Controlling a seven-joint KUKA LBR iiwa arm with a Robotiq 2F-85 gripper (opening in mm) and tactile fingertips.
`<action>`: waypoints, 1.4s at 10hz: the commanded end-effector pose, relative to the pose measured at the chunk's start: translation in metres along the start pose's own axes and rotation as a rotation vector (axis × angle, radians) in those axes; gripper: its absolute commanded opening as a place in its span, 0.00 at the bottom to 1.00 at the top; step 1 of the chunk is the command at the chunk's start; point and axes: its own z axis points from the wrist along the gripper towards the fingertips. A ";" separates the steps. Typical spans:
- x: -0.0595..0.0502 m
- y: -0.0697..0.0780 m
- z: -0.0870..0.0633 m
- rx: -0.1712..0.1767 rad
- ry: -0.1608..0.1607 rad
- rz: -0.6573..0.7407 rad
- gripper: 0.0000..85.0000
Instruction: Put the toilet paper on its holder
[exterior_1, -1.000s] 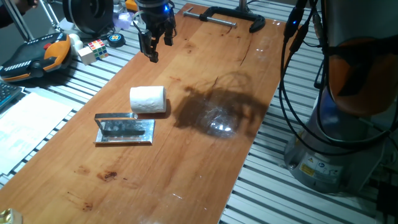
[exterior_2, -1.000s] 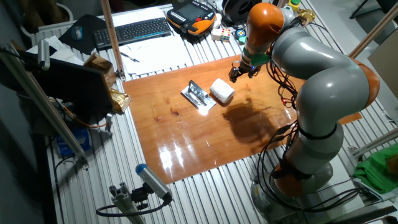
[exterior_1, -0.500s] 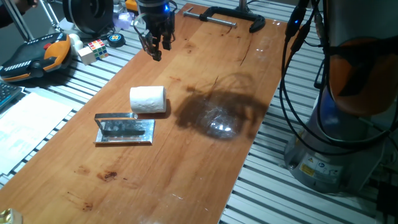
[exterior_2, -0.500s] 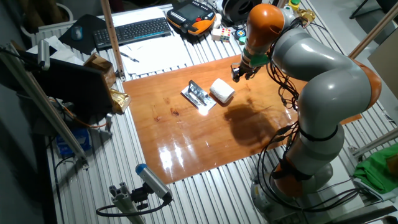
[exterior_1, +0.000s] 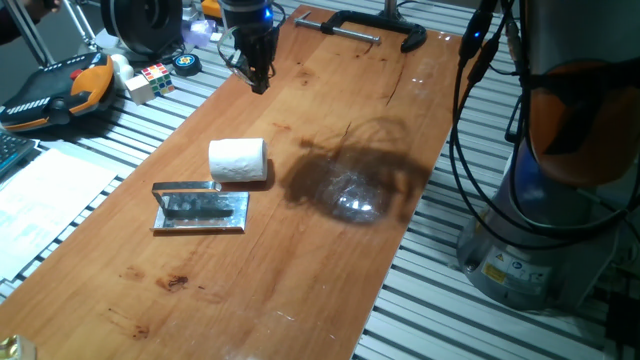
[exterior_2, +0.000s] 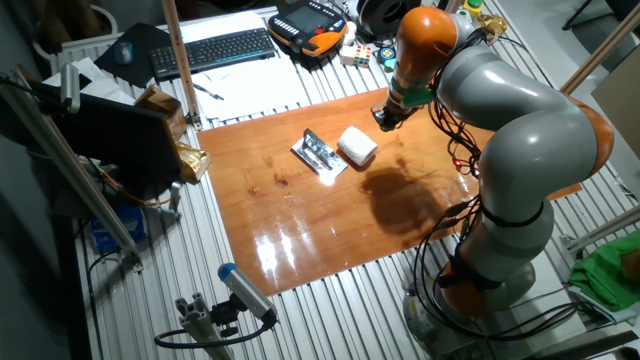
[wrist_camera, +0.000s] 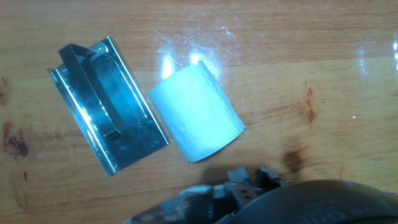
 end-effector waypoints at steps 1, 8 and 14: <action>-0.001 0.001 0.000 0.001 -0.002 0.000 0.01; -0.011 0.005 0.011 -0.013 -0.027 -0.086 0.01; -0.033 0.020 0.034 -0.011 -0.030 -0.155 0.01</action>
